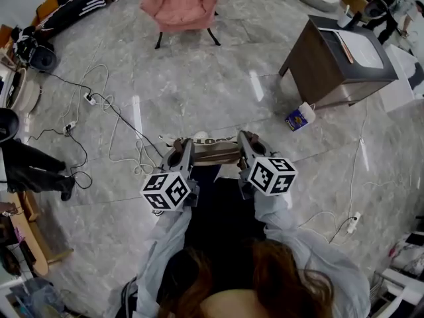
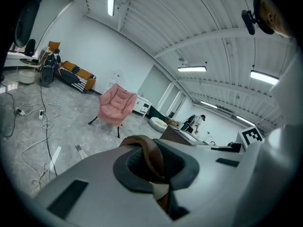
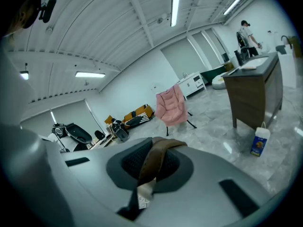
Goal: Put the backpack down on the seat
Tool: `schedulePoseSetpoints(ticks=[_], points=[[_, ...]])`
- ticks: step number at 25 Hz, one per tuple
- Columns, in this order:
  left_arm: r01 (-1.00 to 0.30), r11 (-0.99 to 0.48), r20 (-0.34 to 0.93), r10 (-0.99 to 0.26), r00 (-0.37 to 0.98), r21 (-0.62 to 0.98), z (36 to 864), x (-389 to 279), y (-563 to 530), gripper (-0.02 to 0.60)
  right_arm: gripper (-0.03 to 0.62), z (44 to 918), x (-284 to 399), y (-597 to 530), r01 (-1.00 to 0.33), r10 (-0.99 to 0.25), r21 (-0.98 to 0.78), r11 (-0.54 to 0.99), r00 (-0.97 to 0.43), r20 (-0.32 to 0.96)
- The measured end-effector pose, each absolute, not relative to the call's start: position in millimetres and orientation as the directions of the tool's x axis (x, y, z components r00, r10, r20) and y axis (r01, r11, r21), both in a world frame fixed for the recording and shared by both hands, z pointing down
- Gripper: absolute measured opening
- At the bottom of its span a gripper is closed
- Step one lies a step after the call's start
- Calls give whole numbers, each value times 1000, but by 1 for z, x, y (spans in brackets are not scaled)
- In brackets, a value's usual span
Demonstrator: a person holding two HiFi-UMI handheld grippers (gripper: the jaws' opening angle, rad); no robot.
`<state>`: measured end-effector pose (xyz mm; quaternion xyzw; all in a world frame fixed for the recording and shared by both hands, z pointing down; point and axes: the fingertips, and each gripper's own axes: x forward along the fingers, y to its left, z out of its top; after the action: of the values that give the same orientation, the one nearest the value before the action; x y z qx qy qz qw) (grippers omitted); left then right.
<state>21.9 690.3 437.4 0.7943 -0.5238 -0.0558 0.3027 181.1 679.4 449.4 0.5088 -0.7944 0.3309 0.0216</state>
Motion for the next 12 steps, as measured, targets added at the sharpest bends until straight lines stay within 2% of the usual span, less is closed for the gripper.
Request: schedulePoseSetpoints(ticks=[12], points=[[-791, -228, 271, -856, 441, 568, 454, 13, 630, 15, 11, 469, 173, 617, -827, -771, -517, 222, -473, 426]])
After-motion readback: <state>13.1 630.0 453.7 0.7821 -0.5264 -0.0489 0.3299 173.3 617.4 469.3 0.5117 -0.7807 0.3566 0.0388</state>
